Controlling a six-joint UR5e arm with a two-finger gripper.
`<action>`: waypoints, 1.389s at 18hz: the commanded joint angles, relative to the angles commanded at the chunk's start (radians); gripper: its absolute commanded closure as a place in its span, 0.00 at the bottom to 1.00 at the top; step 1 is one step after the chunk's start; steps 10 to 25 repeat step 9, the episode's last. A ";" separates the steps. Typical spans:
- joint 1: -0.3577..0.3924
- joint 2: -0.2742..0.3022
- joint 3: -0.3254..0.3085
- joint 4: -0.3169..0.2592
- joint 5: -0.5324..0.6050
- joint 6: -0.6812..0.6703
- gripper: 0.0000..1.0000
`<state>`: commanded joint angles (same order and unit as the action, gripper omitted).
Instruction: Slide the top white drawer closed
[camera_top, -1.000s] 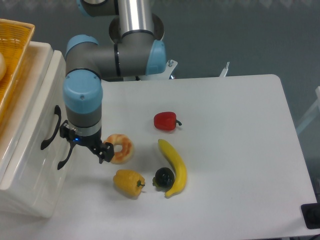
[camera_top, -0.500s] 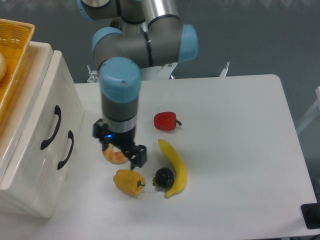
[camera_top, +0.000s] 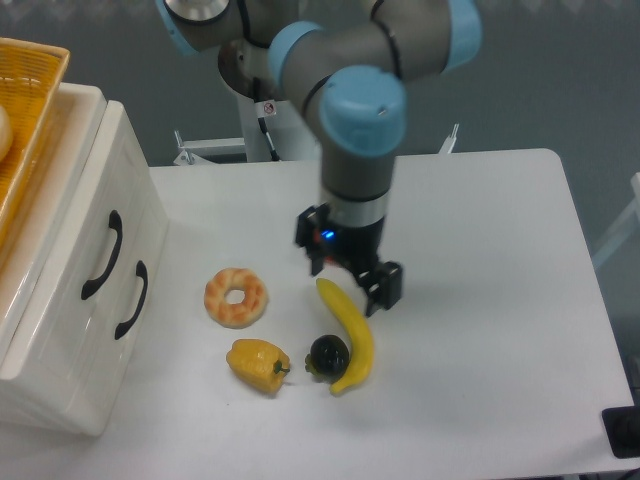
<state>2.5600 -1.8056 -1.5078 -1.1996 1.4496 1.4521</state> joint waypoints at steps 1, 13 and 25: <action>0.026 0.015 -0.011 0.000 -0.002 0.043 0.00; 0.141 0.049 -0.026 -0.037 -0.063 0.192 0.00; 0.141 0.049 -0.026 -0.037 -0.063 0.192 0.00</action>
